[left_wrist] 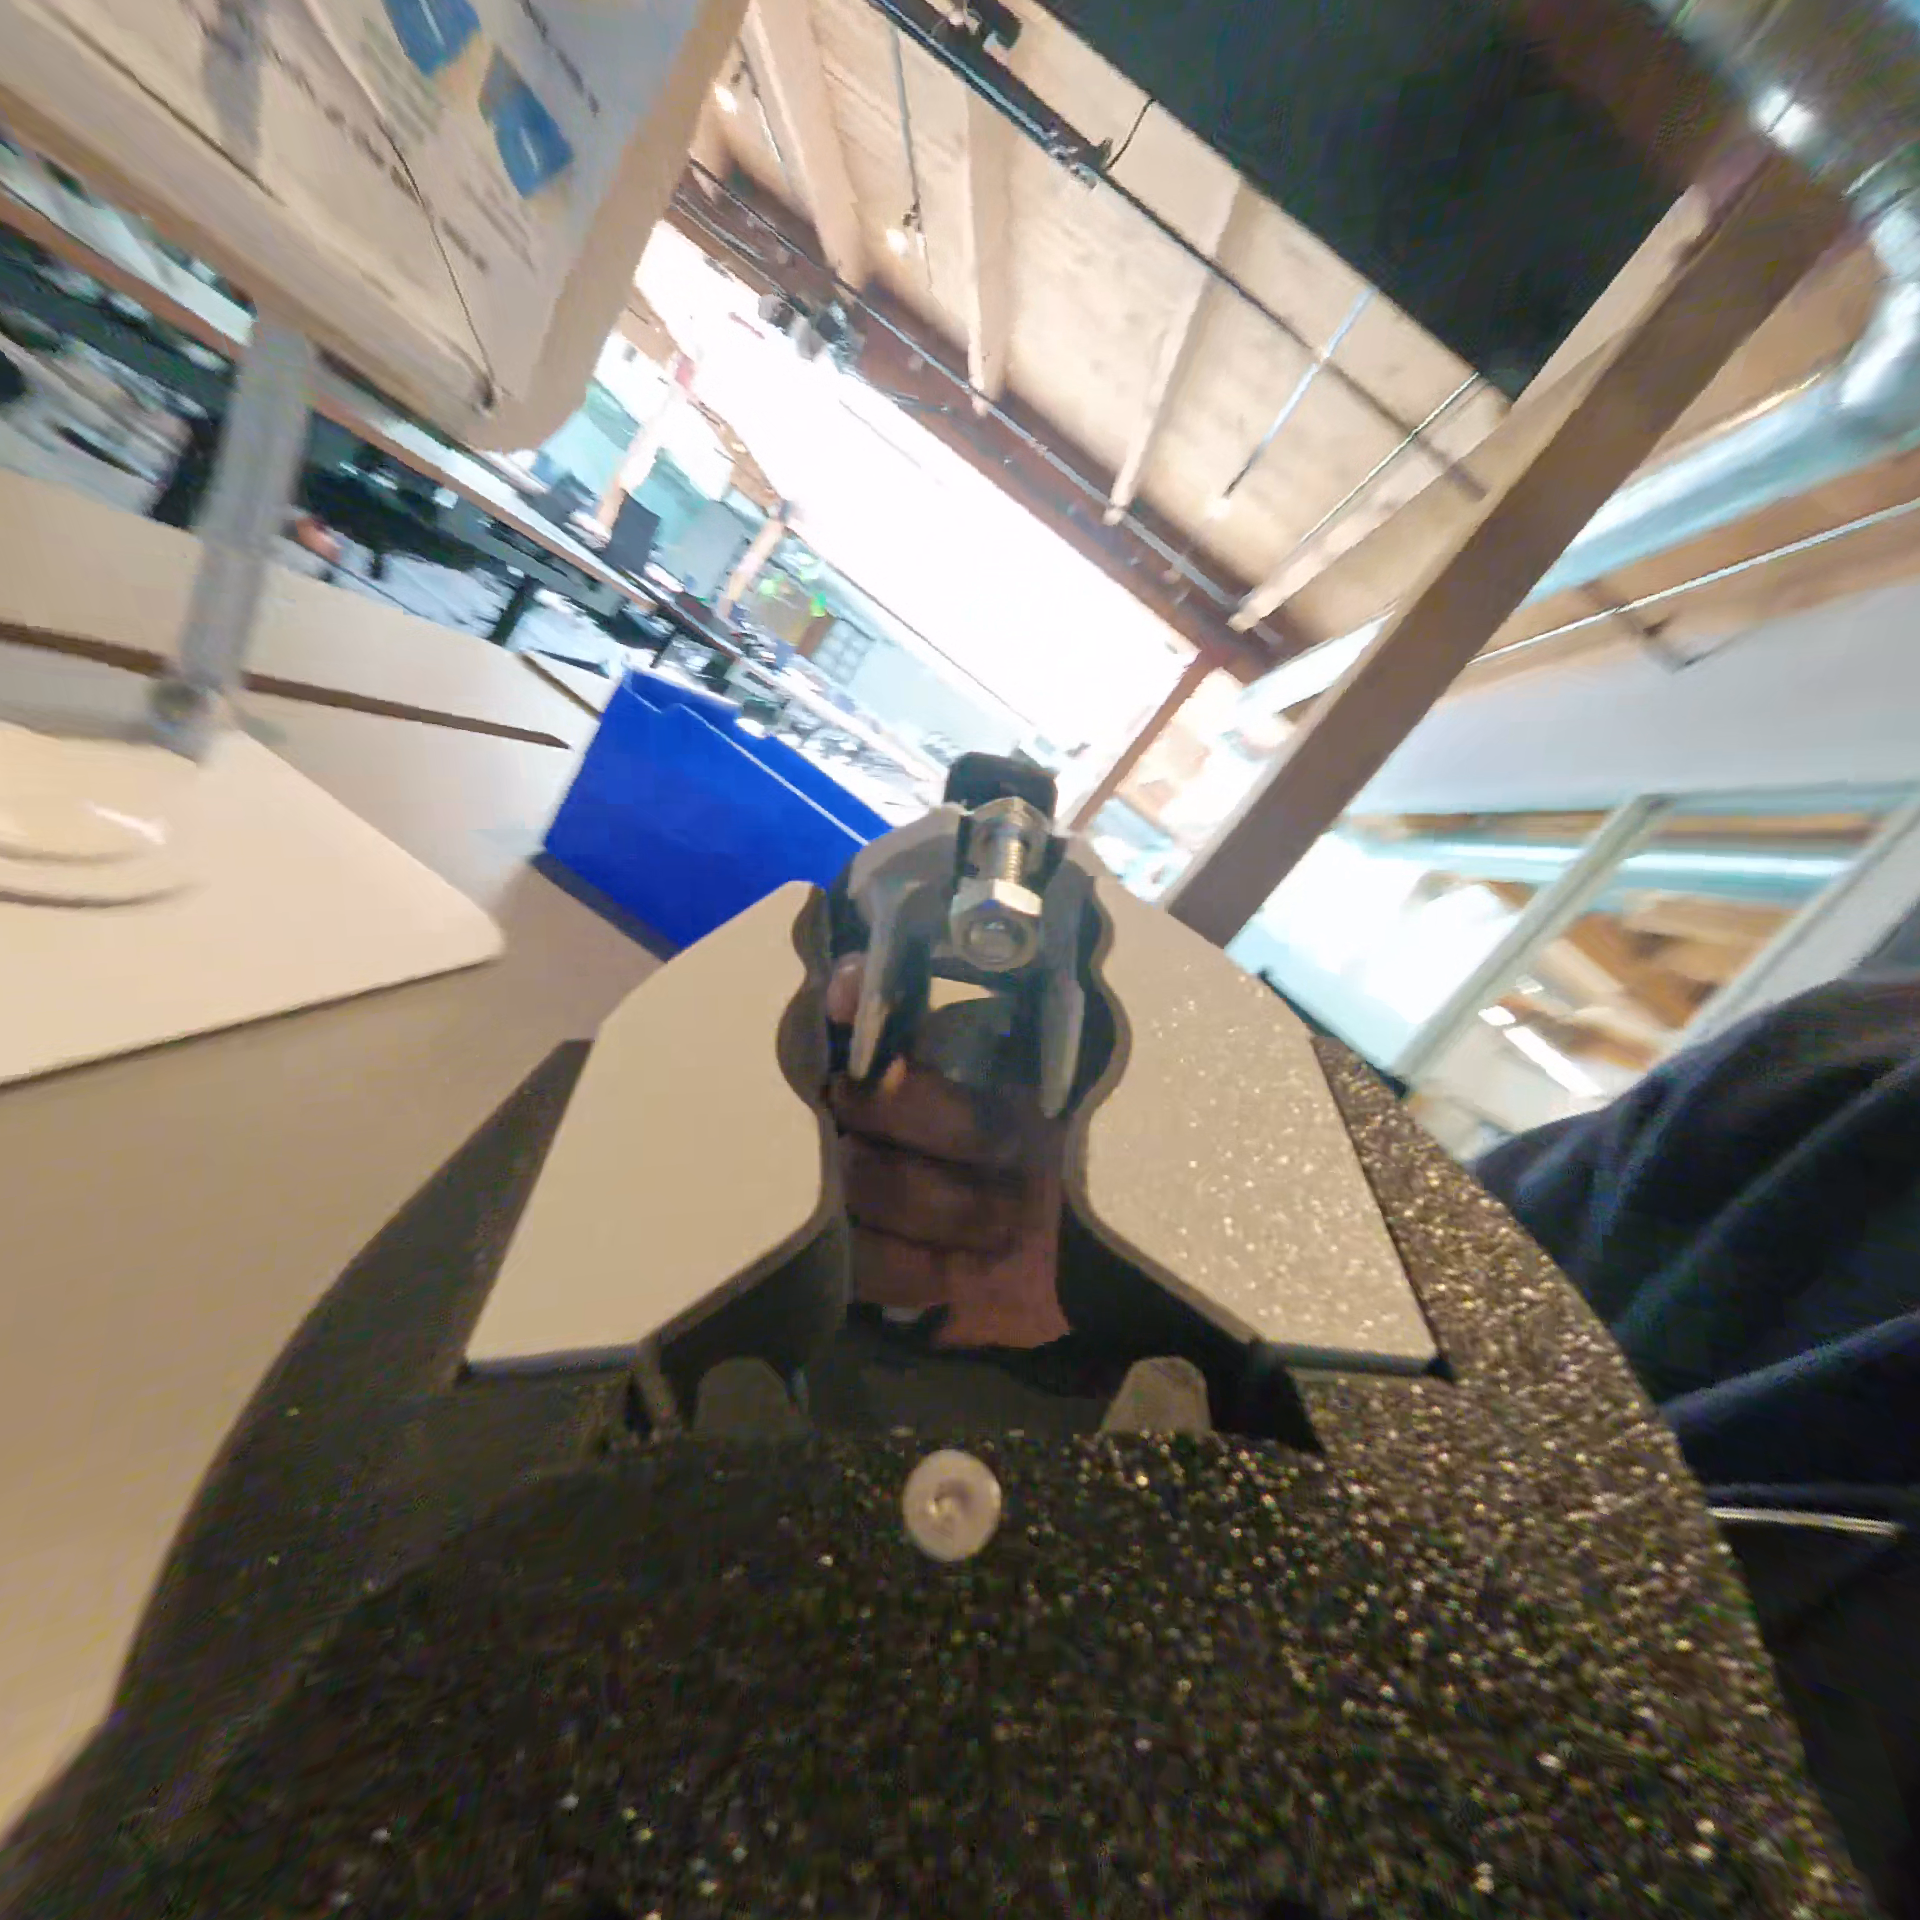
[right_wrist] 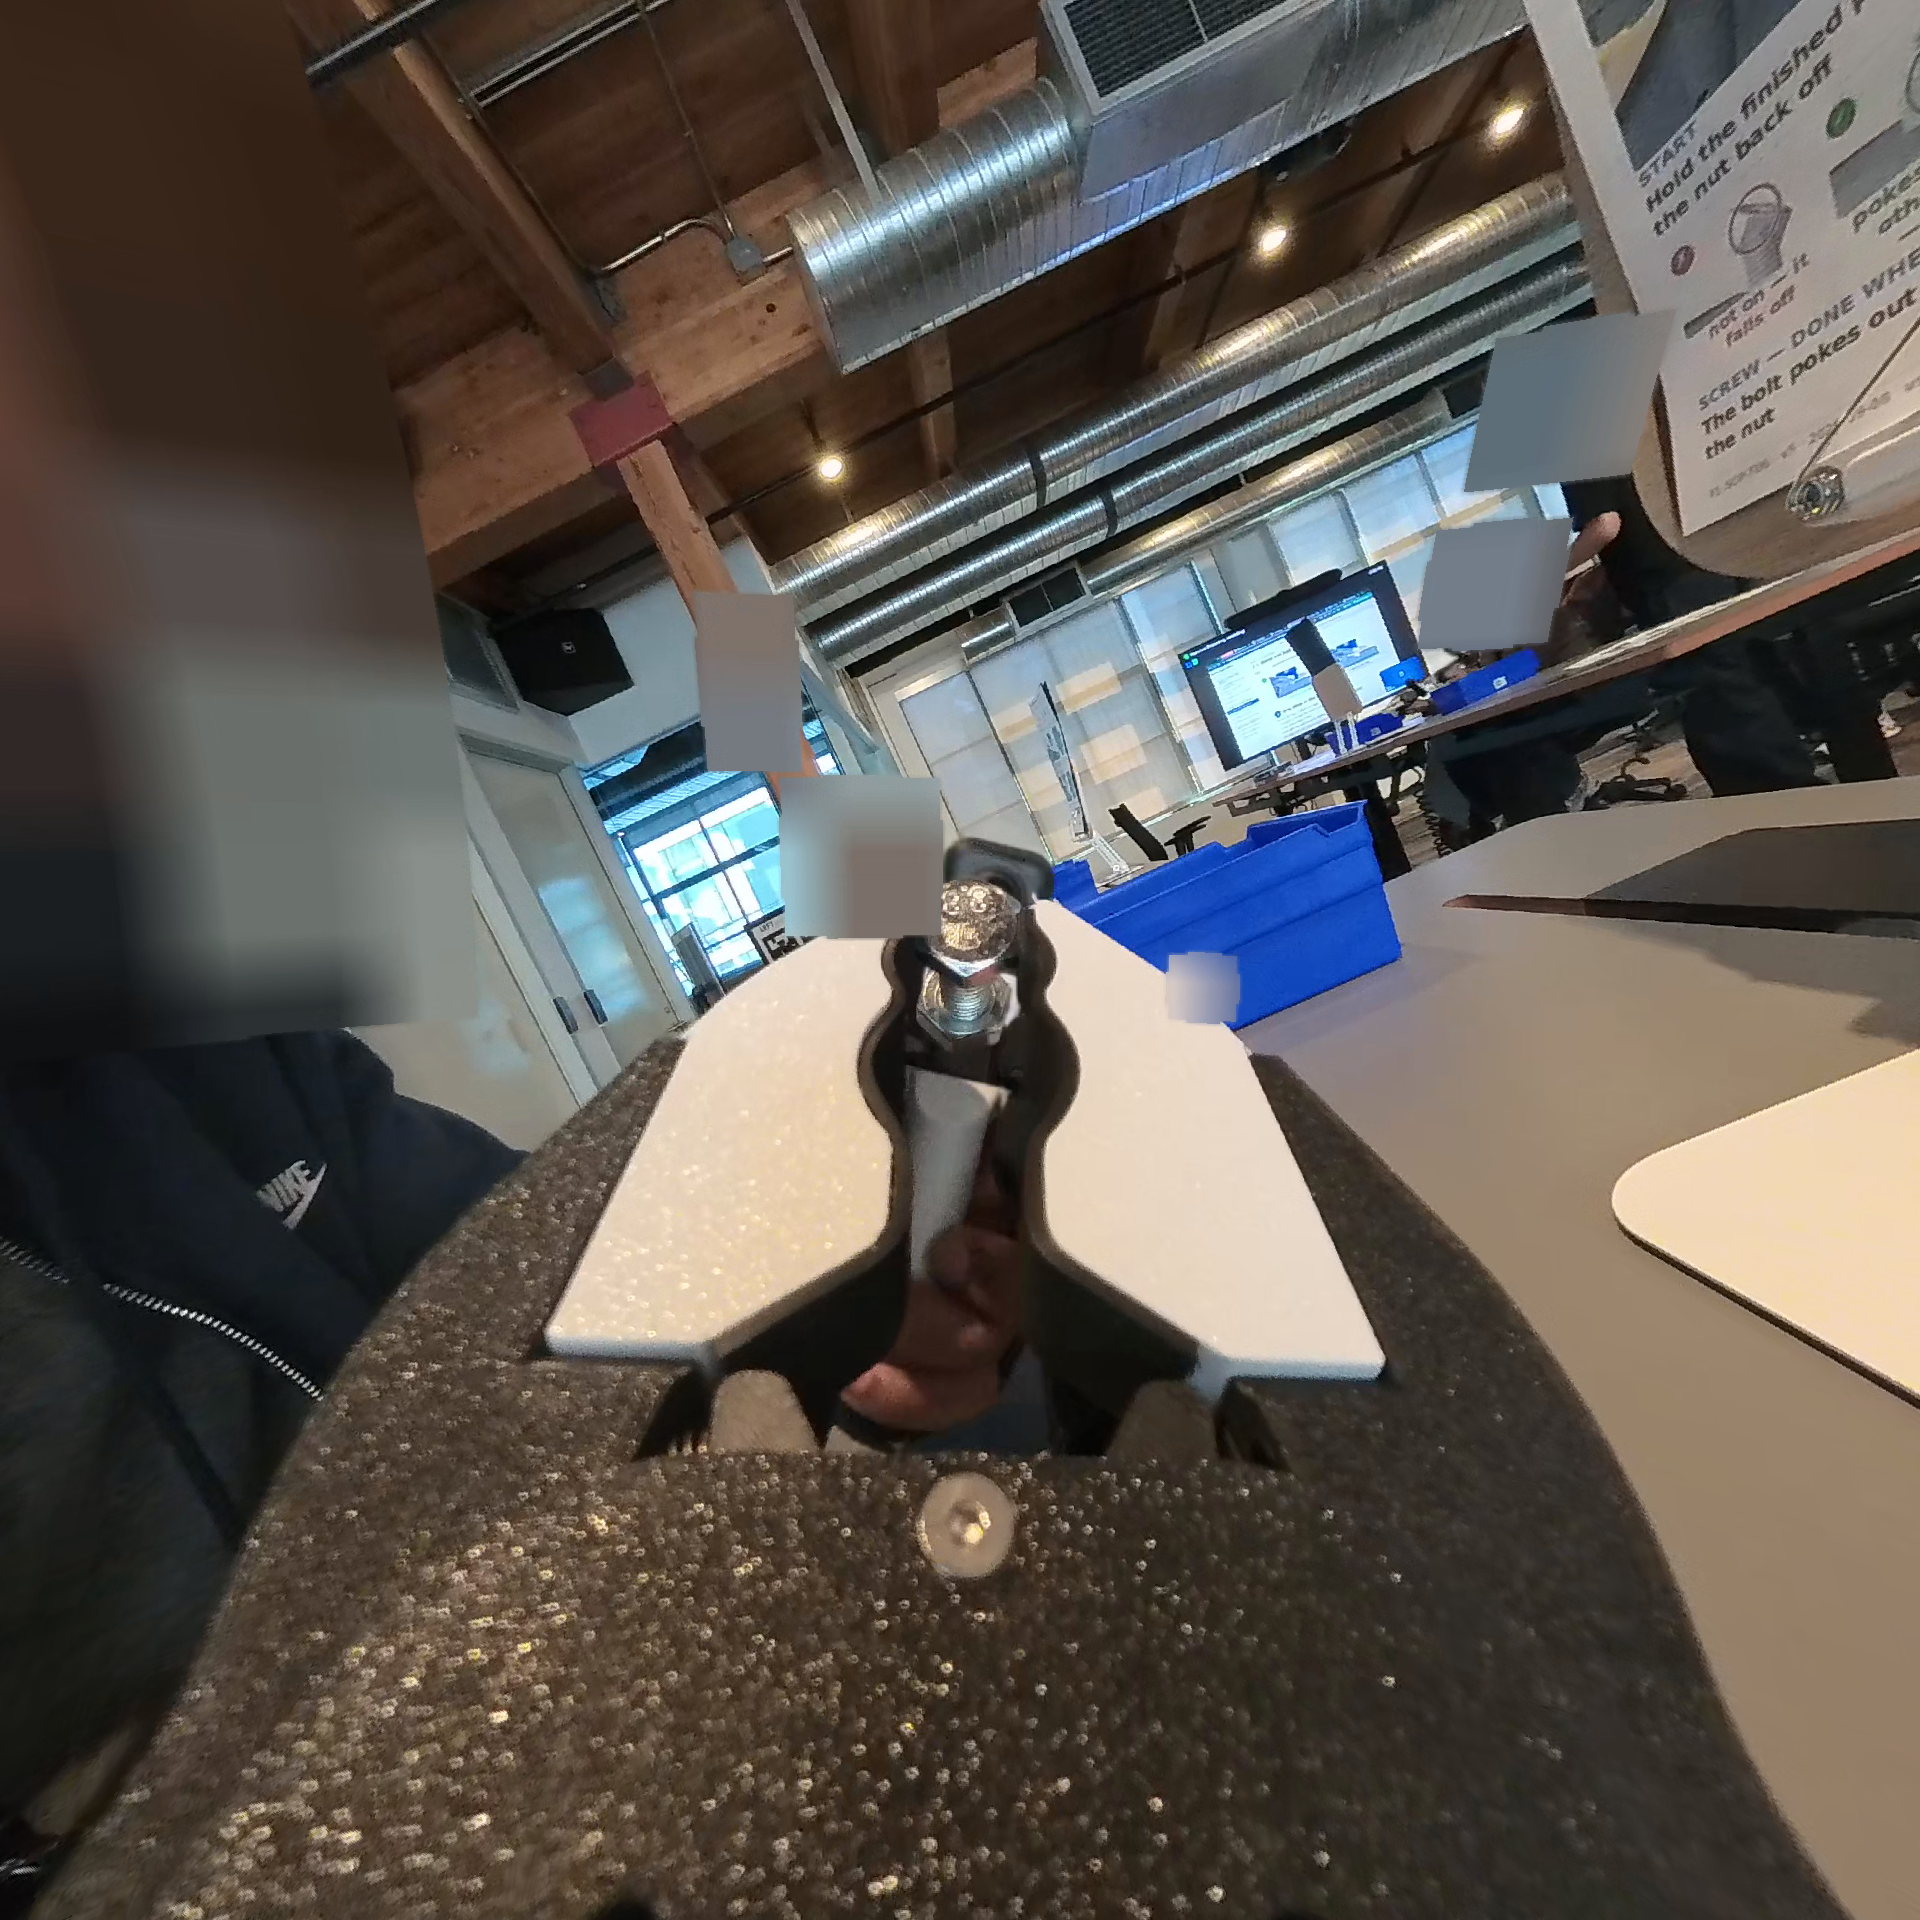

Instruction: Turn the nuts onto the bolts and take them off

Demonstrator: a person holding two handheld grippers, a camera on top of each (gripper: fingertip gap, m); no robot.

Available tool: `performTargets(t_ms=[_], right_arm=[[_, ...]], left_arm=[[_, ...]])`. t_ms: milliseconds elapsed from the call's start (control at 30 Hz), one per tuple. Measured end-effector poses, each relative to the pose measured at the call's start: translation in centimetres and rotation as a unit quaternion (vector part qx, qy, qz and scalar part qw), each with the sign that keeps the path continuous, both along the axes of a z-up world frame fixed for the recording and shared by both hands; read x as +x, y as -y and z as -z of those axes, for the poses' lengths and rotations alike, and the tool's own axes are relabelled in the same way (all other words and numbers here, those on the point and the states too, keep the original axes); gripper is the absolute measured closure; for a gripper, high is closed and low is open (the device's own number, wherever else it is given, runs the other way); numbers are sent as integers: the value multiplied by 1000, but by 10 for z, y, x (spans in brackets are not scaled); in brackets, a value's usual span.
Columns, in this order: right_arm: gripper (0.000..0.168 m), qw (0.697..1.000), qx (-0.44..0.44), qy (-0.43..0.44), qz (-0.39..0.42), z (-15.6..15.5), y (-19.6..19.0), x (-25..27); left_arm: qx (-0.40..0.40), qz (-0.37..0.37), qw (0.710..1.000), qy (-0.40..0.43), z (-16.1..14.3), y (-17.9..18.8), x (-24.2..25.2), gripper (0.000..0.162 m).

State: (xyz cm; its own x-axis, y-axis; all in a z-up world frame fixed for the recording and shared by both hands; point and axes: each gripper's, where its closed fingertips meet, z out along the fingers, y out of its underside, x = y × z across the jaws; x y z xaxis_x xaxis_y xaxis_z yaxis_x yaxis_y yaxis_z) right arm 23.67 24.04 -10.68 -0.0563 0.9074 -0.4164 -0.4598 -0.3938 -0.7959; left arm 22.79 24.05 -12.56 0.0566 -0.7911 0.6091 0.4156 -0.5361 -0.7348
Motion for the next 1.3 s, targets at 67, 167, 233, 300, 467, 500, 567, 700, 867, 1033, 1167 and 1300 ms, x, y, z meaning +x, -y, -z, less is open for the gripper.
performTargets(t_ms=[67,167,233,300,467,500,567,700,867,1033,1167,1300], right_arm=[[152,1000,0,0,0,0,0,0],[152,1000,1,2,-1,1,1,-1],[151,1000,2,4,-2,1,2,-2],[152,1000,3,4,-2,1,2,-2],[152,1000,1,-1,-4,0,2,-1],[152,1000,2,-2,-4,0,2,-1],[151,1000,1,0,-3,0,2,-1],[152,1000,-1,-3,-2,0,1,0],[152,1000,1,-2,-1,-1,1,0],[152,1000,2,2,0,0,1,-1],[152,1000,4,5,1,0,1,-1],[152,1000,6,8,0,1,2,-2]], left_arm=[[-28,30,999,24,0,3,2,119],[-41,53,997,38,0,7,5,127],[-31,56,997,39,-1,11,6,142],[-8,38,999,21,-1,10,6,145],[199,-96,966,-133,0,10,7,145],[267,-136,936,-184,1,10,7,145],[383,-208,857,-275,2,8,6,145],[378,-202,872,-238,-6,15,11,119],[172,-122,971,-109,-7,2,0,111],[-17,-1,1000,15,-1,-1,-1,119],[-81,52,994,57,2,2,3,123],[-98,81,990,65,3,9,9,130]])
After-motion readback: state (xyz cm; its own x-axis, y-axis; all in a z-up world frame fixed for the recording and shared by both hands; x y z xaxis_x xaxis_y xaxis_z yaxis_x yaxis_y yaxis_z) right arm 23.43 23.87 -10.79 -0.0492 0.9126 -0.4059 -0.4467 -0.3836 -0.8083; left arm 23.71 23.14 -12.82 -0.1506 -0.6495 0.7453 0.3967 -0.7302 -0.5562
